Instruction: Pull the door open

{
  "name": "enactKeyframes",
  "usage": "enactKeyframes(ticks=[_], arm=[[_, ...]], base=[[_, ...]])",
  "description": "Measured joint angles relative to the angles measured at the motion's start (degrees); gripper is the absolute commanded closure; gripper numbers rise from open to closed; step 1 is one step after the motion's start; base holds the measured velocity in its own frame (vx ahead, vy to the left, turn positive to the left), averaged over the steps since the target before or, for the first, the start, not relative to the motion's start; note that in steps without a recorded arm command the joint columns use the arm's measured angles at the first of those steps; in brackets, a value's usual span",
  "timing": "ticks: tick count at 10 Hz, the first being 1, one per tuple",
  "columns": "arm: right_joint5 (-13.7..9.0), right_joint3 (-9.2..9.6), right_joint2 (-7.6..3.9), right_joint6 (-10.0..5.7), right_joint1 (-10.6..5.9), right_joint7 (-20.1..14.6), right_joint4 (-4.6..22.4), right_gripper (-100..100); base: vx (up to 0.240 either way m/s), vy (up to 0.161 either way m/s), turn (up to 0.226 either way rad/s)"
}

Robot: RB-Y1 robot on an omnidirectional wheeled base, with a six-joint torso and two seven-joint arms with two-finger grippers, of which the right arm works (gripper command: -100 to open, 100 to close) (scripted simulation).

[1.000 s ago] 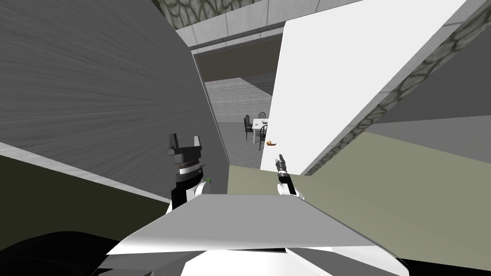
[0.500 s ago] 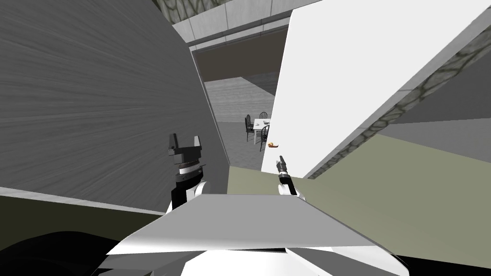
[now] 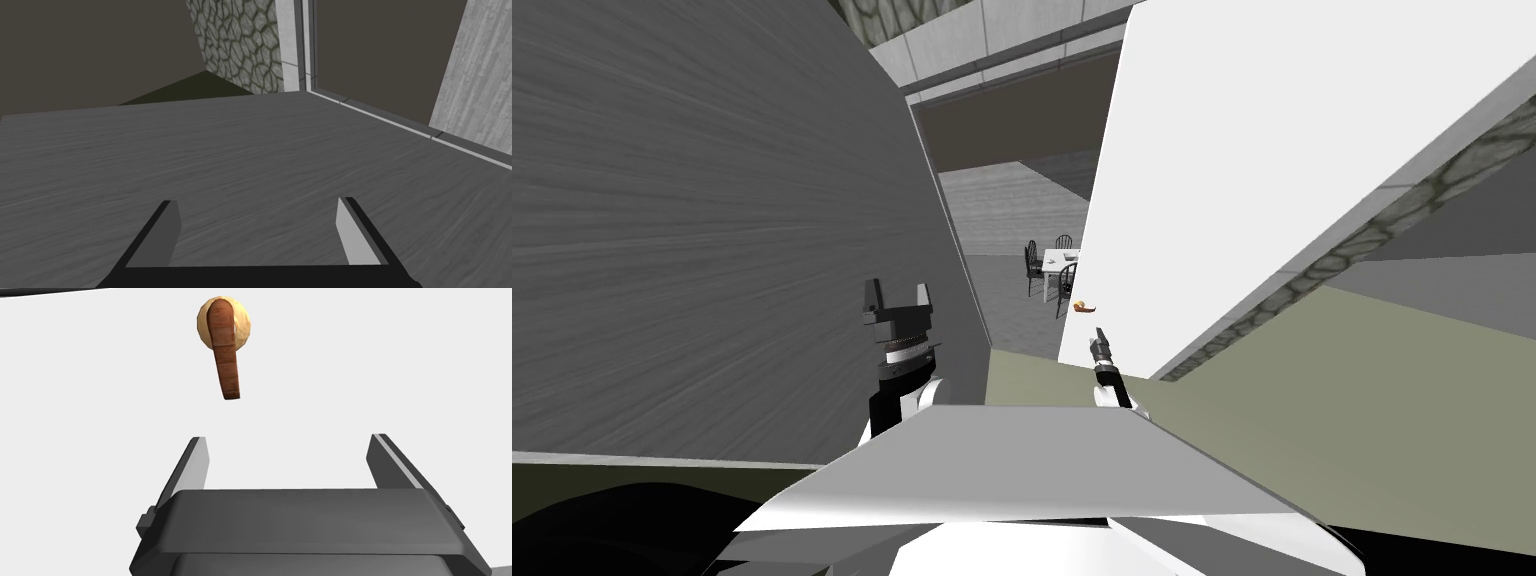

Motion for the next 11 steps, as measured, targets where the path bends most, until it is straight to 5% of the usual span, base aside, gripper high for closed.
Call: enactKeyframes(ticks=[11], arm=[[-1.75, 0.19, -1.0, -1.9, -4.12, -0.31, 11.97, -100]], base=[[0.063, -0.029, 0.031]])
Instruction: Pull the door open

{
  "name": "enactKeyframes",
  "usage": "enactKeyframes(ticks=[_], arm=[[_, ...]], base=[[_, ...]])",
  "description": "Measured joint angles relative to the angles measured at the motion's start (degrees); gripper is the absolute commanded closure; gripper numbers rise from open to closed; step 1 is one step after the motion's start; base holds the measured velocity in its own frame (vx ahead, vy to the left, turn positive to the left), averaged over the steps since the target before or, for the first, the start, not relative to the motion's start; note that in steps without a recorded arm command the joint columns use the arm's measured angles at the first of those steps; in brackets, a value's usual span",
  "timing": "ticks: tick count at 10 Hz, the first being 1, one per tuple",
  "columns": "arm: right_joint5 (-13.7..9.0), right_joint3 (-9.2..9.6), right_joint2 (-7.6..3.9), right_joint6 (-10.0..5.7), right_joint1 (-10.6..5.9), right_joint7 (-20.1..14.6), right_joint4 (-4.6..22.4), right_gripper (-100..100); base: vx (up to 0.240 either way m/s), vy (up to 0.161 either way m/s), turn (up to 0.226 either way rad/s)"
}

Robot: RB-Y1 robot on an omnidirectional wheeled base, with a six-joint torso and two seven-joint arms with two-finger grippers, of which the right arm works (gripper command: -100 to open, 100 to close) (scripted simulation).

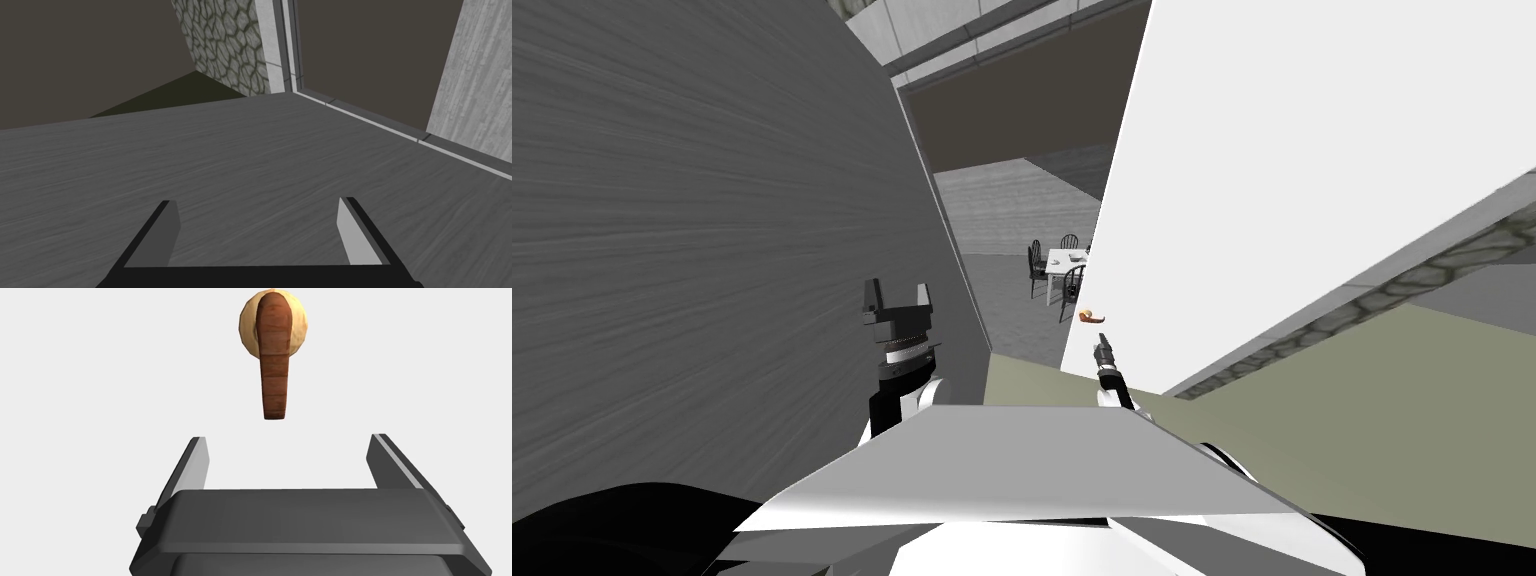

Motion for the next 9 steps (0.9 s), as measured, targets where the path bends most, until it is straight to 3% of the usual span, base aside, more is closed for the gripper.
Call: enactKeyframes(ticks=[3, 5, 9], arm=[[-0.09, -0.11, -0.06, 0.07, 0.07, 0.05, -0.16, -100], [-0.32, -0.47, -0.19, -0.01, -0.02, 0.08, 0.3, -100], [-0.48, -0.77, -0.28, -0.15, -0.12, 0.03, 0.62, -100]], base=[[-0.104, -0.149, 0.12], [0.126, -0.027, 0.143], [0.188, -0.002, -0.012]])
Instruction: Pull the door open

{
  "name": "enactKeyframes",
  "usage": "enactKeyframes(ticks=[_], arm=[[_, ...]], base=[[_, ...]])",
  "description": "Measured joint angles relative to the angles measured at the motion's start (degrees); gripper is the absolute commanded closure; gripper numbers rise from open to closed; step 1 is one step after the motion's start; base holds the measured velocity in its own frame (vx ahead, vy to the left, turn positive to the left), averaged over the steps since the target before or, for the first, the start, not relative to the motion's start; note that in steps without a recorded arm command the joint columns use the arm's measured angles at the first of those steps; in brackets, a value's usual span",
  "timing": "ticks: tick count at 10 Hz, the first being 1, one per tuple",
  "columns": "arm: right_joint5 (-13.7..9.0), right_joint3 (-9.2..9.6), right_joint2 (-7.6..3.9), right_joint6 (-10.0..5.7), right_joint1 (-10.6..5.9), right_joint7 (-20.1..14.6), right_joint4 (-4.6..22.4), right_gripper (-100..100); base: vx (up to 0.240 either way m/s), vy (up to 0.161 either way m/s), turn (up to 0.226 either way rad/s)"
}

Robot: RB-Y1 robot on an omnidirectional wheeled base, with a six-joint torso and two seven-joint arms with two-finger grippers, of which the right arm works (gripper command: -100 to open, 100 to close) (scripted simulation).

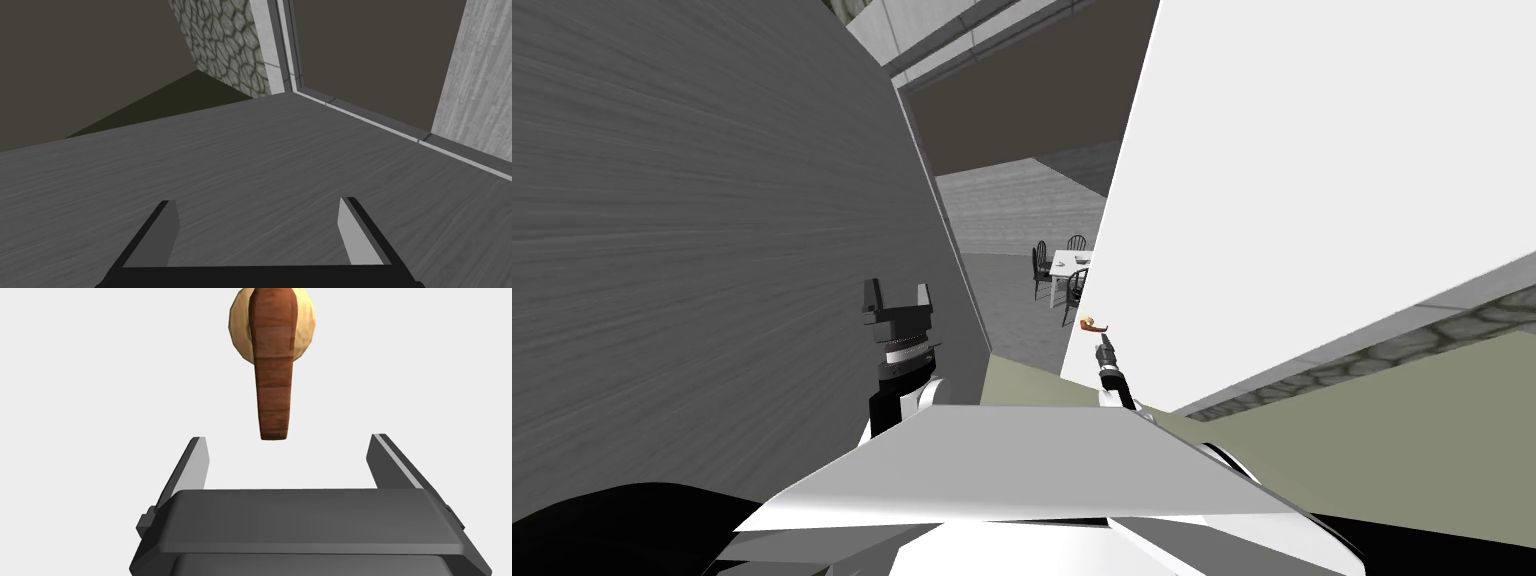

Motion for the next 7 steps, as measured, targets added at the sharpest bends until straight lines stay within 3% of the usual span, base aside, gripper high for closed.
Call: enactKeyframes(ticks=[2, 5, 6, 7], arm=[[-0.05, -0.11, -0.01, -0.01, 0.0, 0.01, 0.09, -100], [-0.12, -0.26, -0.09, 0.03, 0.04, 0.02, 0.15, -100], [-0.13, -0.27, -0.09, 0.01, 0.0, 0.01, 0.17, 100], [-0.12, -0.26, -0.08, 0.02, 0.0, 0.02, 0.14, 100]], base=[[0.194, -0.03, -0.049], [0.187, 0.031, -0.052], [-0.014, -0.002, 0.014], [-0.036, -0.011, 0.01]])
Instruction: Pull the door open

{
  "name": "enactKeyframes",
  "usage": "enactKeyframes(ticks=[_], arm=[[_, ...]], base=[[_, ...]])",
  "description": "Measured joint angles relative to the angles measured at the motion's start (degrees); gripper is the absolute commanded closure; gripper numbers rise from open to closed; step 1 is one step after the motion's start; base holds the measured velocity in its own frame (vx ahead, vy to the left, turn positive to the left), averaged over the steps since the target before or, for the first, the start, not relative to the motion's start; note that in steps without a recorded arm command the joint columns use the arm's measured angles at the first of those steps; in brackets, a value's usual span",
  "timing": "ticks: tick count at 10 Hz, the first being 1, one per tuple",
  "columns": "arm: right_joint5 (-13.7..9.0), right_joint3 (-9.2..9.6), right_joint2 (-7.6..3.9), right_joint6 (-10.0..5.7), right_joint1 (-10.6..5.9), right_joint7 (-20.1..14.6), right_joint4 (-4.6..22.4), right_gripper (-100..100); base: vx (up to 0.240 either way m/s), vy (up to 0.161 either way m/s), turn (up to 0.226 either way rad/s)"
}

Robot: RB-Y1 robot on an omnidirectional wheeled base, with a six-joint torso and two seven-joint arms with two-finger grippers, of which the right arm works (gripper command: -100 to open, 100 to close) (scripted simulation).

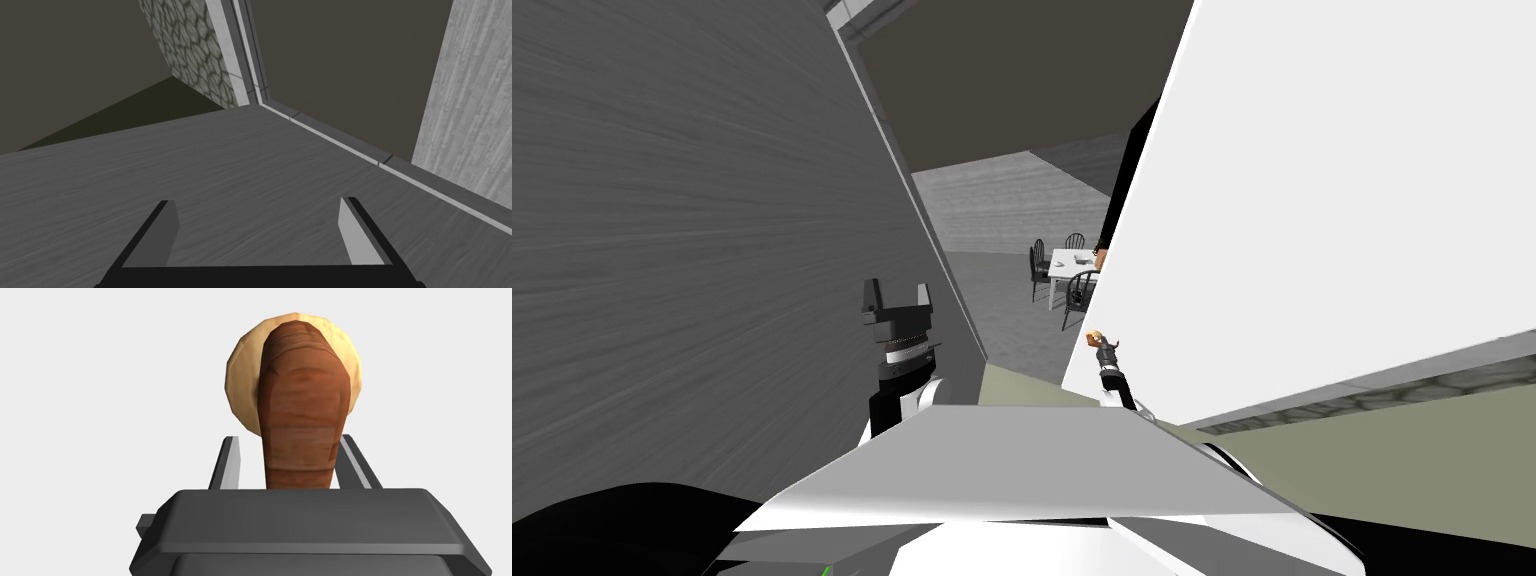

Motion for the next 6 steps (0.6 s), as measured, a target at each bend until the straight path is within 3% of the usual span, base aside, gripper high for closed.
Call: enactKeyframes(ticks=[4, 6], arm=[[0.06, 0.11, 0.13, 0.13, 0.06, 0.04, 0.06, 100], [0.15, 0.3, -0.31, -0.05, 0.1, -0.38, 0.03, 100]], base=[[-0.014, -0.001, 0.002], [-0.155, -0.026, 0.144]])
